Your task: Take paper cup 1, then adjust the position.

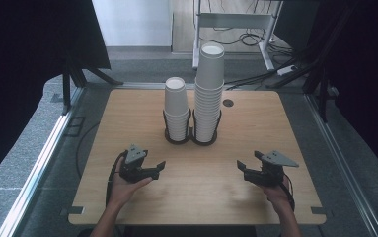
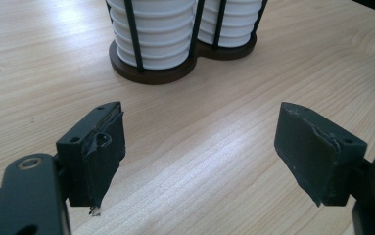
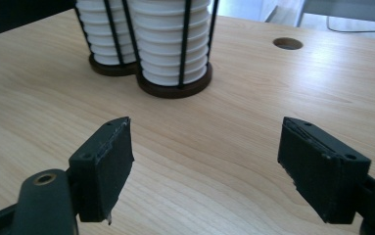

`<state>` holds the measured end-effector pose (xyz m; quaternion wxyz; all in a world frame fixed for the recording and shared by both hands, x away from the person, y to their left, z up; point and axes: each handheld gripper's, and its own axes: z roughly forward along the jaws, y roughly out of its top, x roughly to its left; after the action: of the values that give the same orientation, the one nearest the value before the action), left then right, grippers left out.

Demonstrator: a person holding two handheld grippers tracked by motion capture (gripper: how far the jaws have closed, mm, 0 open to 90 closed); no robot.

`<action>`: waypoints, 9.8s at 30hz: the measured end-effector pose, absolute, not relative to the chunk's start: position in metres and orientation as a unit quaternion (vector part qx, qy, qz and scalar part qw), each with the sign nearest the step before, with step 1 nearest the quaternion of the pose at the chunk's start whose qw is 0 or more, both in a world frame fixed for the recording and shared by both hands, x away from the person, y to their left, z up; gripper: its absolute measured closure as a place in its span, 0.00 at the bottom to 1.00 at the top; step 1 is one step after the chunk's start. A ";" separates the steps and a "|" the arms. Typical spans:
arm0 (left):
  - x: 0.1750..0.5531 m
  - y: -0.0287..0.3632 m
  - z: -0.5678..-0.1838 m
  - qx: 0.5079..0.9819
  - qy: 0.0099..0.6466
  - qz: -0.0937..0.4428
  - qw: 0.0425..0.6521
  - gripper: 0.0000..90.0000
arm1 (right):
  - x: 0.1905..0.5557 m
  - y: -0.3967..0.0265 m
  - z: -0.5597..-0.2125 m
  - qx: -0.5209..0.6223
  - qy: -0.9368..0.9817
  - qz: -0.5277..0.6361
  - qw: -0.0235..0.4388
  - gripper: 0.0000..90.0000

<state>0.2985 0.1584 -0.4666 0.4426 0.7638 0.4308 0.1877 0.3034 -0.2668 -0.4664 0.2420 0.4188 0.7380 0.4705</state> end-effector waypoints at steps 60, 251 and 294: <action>0.320 0.154 -0.418 0.761 0.400 0.176 0.479 0.19 | 0.376 -0.179 -0.439 0.318 0.753 0.556 0.150 0.68; 0.328 0.108 -0.411 0.746 0.341 0.205 0.533 0.14 | 0.359 -0.179 -0.454 0.308 0.746 0.570 0.156 0.71; 0.321 0.084 -0.481 0.806 0.351 0.214 0.427 0.14 | 0.318 -0.190 -0.481 0.317 0.758 0.549 0.151 0.44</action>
<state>0.3207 0.0838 -0.4805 0.4265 0.8058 0.3508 0.2141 0.3185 -0.1896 -0.4809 0.1514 0.3169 0.7584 0.5491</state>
